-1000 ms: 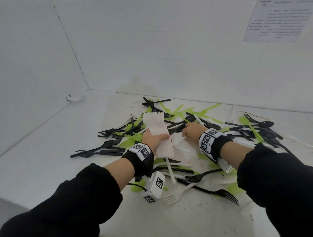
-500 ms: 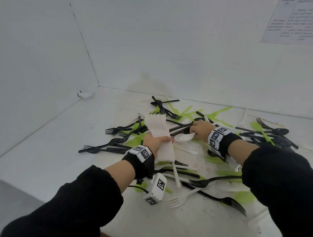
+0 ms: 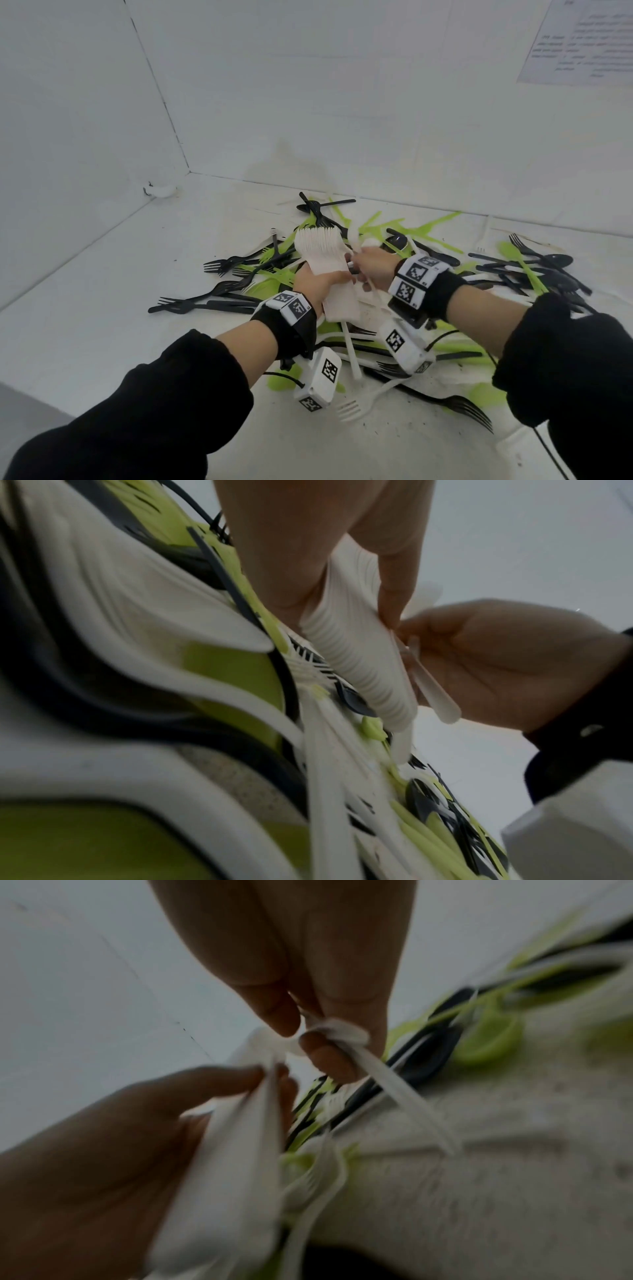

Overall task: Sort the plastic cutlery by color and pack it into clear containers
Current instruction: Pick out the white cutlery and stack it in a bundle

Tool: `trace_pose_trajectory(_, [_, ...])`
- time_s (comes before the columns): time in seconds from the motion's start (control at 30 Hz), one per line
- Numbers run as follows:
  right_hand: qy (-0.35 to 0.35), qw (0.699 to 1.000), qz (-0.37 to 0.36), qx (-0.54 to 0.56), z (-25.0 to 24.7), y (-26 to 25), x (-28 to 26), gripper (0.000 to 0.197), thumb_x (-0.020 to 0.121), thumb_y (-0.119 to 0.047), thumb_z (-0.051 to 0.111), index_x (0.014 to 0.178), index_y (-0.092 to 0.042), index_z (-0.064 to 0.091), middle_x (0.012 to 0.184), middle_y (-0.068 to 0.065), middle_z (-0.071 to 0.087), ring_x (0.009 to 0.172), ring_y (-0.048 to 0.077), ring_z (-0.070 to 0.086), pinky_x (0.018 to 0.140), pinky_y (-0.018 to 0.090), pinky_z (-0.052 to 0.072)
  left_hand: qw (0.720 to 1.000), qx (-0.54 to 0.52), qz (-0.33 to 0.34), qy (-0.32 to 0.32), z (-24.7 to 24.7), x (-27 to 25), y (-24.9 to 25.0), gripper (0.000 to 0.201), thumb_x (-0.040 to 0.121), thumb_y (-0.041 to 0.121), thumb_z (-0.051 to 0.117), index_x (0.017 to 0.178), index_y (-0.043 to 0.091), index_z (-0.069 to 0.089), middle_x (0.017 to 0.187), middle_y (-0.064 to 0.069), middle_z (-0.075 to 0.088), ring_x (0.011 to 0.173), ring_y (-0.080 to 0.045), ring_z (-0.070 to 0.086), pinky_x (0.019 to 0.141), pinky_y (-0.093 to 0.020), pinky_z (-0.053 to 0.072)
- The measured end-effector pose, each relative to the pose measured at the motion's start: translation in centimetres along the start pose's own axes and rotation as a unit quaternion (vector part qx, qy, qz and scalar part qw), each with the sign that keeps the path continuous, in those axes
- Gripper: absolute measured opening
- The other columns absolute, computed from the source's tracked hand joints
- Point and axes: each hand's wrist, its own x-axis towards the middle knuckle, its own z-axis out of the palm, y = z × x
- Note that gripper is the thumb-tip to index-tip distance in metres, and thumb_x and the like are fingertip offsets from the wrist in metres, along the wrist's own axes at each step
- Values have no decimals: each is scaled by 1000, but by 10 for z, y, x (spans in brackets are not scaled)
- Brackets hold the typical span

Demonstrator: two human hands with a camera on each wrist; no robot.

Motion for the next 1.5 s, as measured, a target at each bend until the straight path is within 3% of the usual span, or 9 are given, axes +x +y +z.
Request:
trace_pose_trajectory(0.13, [17, 998, -55, 31, 23, 8, 5, 25, 93, -3, 36, 94, 17, 52, 91, 36, 56, 88, 48, 57, 78, 55, 48, 1000, -12, 7, 11, 0, 3, -1, 50, 66, -6, 75, 114, 1, 62, 111, -20, 66, 101, -37, 64, 90, -53, 51])
trace_pose_trajectory(0.27, [69, 990, -90, 88, 32, 18, 13, 25, 93, -5, 40, 105, 0, 61, 105, 20, 62, 107, 38, 57, 100, 54, 41, 999, -29, 11, 18, -2, 7, -2, 51, 66, -4, 76, 115, 4, 63, 110, -18, 67, 100, -36, 65, 88, -55, 51])
trace_pose_trajectory(0.57, [44, 972, -65, 223, 36, 18, 2, 25, 95, -8, 39, 96, -11, 64, 106, 17, 63, 104, 33, 58, 100, 48, 44, 999, -39, 9, -1, -2, 2, -2, 37, 75, -3, 71, 112, 2, 64, 111, -20, 66, 102, -38, 63, 90, -54, 50])
trace_pose_trajectory(0.73, [9, 960, -19, 281, 37, 8, -11, 16, 69, -27, 44, 75, -13, 50, 71, 5, 46, 65, 19, 45, 63, 31, 38, 1000, -3, 9, 7, -3, 2, -2, 26, 72, -3, 73, 92, 11, 67, 105, -19, 68, 97, -36, 65, 87, -54, 52])
trace_pose_trajectory(0.83, [71, 954, -23, 290, 29, 10, -5, 27, 87, -7, 34, 60, -12, 35, 64, 2, 36, 55, 15, 33, 54, 27, 29, 1000, -6, 10, 3, -2, 2, -1, 28, 71, -5, 73, 95, 7, 66, 105, -20, 68, 93, -36, 65, 85, -53, 53])
trace_pose_trajectory(0.93, [118, 950, -46, 287, 24, 13, -1, 32, 95, -7, 33, 64, -11, 39, 64, 4, 41, 55, 15, 39, 53, 26, 32, 1000, -1, 14, -13, 2, 0, -1, 28, 71, -6, 73, 94, 7, 65, 103, -19, 67, 93, -35, 64, 86, -51, 53])
trace_pose_trajectory(1.23, [23, 977, 34, 211, 22, 13, -6, 26, 94, -26, 32, 95, -16, 56, 80, 2, 55, 73, 15, 50, 68, 29, 40, 999, 31, 12, -29, 5, -7, -4, 45, 64, -4, 78, 106, 7, 65, 104, -16, 69, 94, -32, 67, 76, -43, 56])
trace_pose_trajectory(1.37, [-29, 955, 31, 292, 23, 13, -7, 30, 98, -28, 30, 89, -17, 57, 83, 2, 60, 73, 14, 55, 62, 26, 43, 999, 26, 12, -19, 7, -11, -3, 45, 66, -2, 78, 108, 6, 64, 107, -17, 68, 96, -34, 66, 84, -52, 54])
trace_pose_trajectory(1.5, [-38, 965, 14, 257, 25, 11, -9, 44, 100, -43, 25, 120, -14, 52, 111, 6, 59, 97, 21, 55, 70, 29, 47, 999, 41, 8, -16, 9, -13, -1, 44, 54, 7, 81, 96, 14, 68, 103, -14, 70, 95, -33, 67, 85, -51, 54])
